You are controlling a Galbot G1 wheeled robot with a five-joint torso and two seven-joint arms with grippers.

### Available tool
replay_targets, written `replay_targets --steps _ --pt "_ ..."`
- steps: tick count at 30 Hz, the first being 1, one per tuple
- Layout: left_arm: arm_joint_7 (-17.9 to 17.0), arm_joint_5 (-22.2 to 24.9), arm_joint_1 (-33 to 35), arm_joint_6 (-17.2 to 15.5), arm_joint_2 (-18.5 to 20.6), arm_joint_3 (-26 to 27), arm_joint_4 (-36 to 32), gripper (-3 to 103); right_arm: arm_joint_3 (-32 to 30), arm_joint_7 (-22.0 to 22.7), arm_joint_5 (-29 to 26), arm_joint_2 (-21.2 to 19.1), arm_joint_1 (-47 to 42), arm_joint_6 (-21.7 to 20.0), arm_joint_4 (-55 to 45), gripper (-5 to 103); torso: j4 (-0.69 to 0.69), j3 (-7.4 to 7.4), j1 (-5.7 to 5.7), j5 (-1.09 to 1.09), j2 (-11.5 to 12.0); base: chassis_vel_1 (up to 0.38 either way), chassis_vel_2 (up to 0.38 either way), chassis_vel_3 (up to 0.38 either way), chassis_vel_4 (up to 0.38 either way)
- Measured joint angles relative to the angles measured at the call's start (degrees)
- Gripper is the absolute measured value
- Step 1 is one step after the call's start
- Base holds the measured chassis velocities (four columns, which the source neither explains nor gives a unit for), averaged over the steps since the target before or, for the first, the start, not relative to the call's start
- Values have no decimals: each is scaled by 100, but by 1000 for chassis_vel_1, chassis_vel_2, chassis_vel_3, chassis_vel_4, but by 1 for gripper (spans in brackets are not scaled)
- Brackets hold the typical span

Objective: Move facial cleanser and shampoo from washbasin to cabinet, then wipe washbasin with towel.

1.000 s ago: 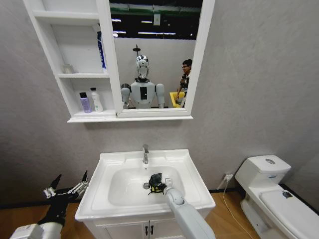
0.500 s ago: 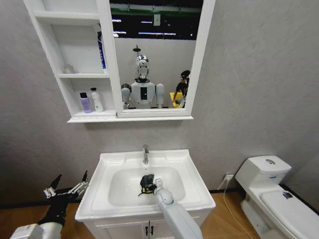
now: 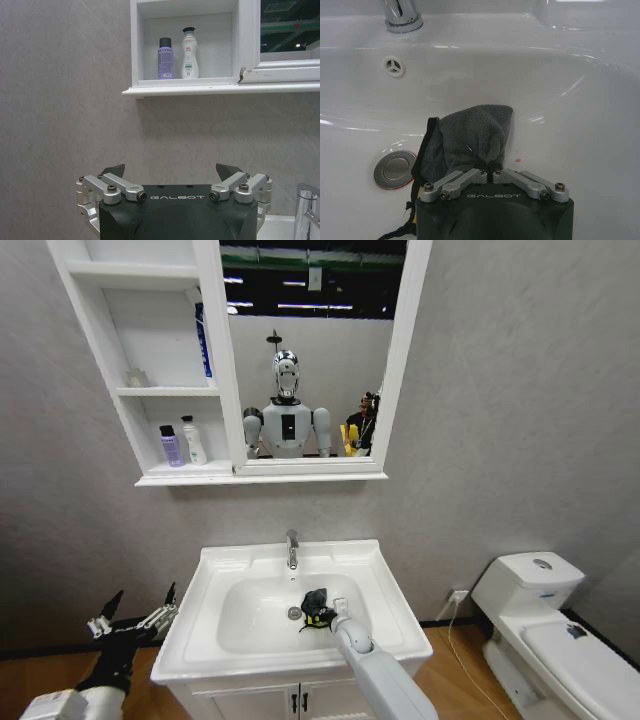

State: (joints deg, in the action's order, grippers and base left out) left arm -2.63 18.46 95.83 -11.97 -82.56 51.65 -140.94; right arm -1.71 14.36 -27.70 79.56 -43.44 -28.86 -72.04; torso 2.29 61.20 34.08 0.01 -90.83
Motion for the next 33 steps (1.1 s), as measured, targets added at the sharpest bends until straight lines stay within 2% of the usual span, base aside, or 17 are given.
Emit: replay_targets --steps 9,22,29,33 --pt "0 0 0 0 0 0 0 100 -117 204 -45 -216 -161 -136 -319 1 0 -1 0 0 0 0 0 0 0" --pt "0 0 0 0 0 0 0 100 -259 545 173 -452 -310 -266 -670 1 1 -2 -2 -1 -1 0 0 0 0" --pt "0 0 0 0 0 0 0 100 -251 545 196 -413 -311 -262 -632 1 2 -2 -2 -2 -1 0 0 0 0" --pt "0 0 0 0 0 0 0 100 -148 426 208 -233 -294 -140 -395 1 2 -2 -2 -2 -2 0 0 0 0"
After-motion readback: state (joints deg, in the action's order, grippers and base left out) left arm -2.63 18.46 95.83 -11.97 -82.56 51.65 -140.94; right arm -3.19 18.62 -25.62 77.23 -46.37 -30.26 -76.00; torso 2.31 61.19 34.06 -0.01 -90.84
